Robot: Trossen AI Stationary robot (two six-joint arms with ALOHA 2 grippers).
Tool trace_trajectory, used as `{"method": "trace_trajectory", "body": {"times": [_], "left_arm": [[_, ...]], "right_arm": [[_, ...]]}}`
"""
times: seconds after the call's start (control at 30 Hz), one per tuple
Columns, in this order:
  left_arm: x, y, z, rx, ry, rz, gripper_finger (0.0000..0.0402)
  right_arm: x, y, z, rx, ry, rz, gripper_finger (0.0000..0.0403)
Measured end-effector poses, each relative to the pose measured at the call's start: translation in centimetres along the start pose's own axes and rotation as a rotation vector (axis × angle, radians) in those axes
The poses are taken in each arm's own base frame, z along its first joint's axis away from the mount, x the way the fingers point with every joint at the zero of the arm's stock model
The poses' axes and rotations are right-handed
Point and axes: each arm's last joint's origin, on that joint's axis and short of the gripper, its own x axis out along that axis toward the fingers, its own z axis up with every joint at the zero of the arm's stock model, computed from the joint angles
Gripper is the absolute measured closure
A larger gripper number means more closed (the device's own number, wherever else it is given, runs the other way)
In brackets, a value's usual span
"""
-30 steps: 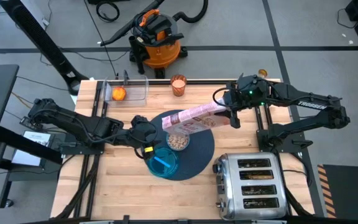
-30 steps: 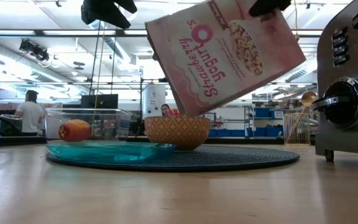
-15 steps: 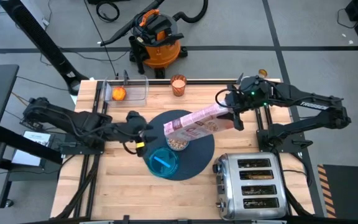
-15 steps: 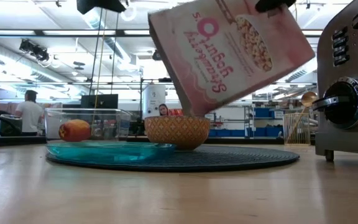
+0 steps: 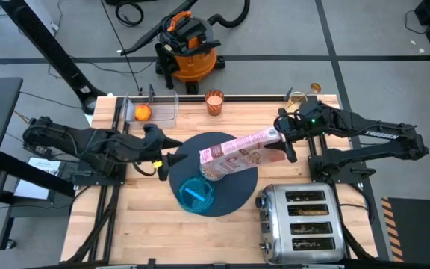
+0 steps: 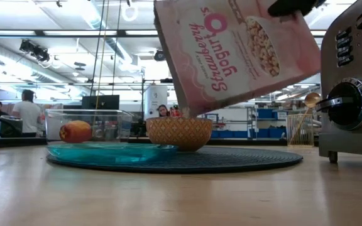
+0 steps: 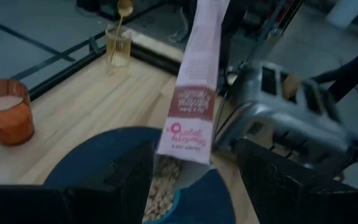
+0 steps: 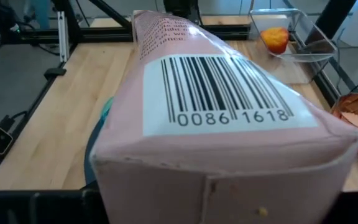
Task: Arrange a breakfast setting
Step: Pour the cereal from the box into the bowl
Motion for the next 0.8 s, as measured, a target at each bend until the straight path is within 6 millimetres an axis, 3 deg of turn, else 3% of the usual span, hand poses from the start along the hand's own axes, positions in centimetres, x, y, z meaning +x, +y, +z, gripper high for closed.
{"method": "trace_trajectory", "body": {"times": [0.47, 0.8], "left_arm": [[-0.7, -0.1, 1.5, -0.083, -0.123, -0.053, 0.0169], [-0.7, -0.1, 1.5, -0.152, -0.124, -0.059, 0.0169]], "right_arm": [[1.0, 0.2, -7.0, 0.080, -0.213, -0.016, 0.0209], [-0.1, 0.4, -9.1, 0.080, -0.272, -0.085, 0.0209]]}}
